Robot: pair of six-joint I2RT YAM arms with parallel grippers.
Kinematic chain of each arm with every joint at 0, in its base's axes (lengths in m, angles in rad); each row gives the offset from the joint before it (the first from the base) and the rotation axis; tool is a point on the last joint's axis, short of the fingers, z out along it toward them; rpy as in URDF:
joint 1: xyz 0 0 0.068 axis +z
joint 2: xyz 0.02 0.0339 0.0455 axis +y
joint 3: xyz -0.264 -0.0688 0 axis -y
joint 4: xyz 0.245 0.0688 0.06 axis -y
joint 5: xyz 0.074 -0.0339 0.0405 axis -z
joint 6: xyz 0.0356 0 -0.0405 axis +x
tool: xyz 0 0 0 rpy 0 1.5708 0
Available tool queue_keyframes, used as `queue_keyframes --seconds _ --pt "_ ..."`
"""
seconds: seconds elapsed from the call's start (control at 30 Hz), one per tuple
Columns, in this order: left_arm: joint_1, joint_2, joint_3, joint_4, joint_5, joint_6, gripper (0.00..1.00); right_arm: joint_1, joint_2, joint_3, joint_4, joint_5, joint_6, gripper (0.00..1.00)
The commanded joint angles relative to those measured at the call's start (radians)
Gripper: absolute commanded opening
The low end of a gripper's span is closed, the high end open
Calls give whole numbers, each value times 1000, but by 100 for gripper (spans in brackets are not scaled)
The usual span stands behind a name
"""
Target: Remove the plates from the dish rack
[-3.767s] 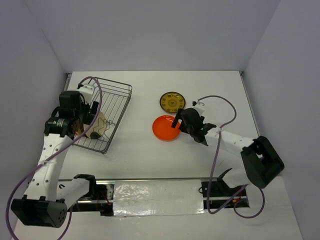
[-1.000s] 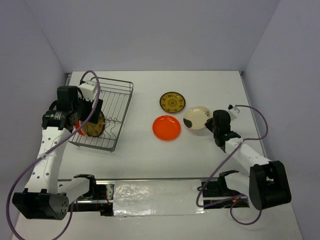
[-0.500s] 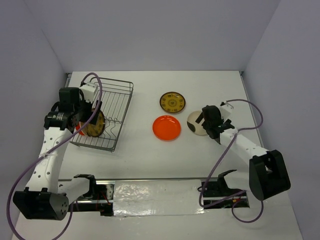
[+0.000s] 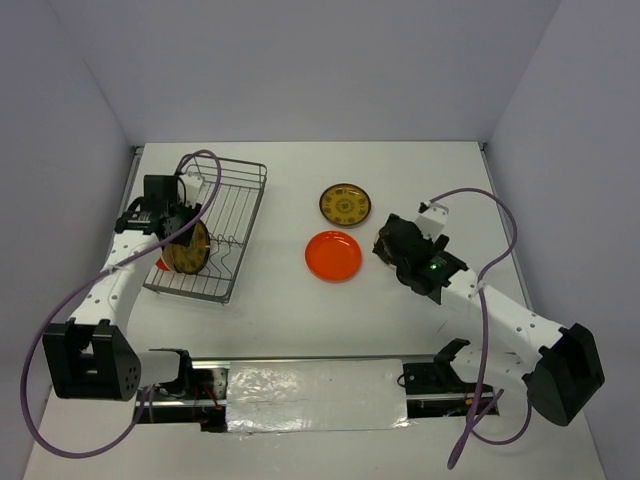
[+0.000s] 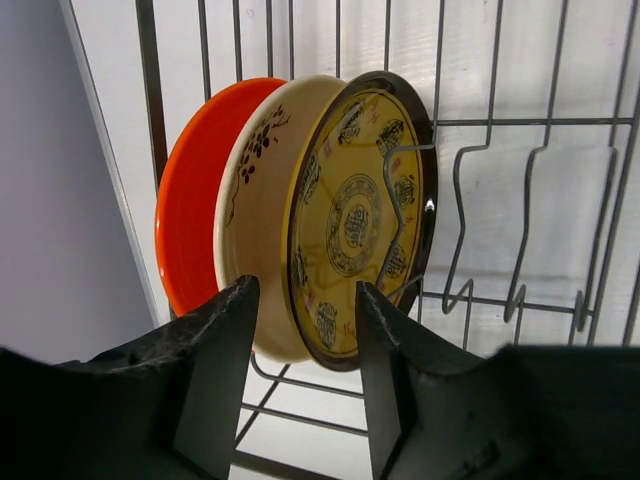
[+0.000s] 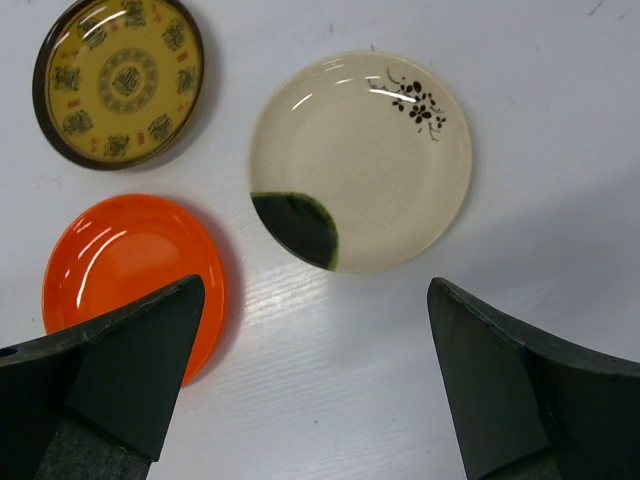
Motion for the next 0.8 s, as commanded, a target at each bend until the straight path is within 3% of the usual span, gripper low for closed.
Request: queue_keyframes --seconds 0.0,0.2,0.47,0.77 --pt "2 25 -22 78 -38 -30 55 45 -22 30 -43 64 16 100" --pt "2 44 -39 104 -72 -59 47 122 -37 84 -112 126 36 100" --pt "2 27 21 49 -60 -71 5 192 -74 133 -175 172 64 100" --pt "2 -101 251 -109 -3 -16 0 242 -74 133 -38 51 -22 100"
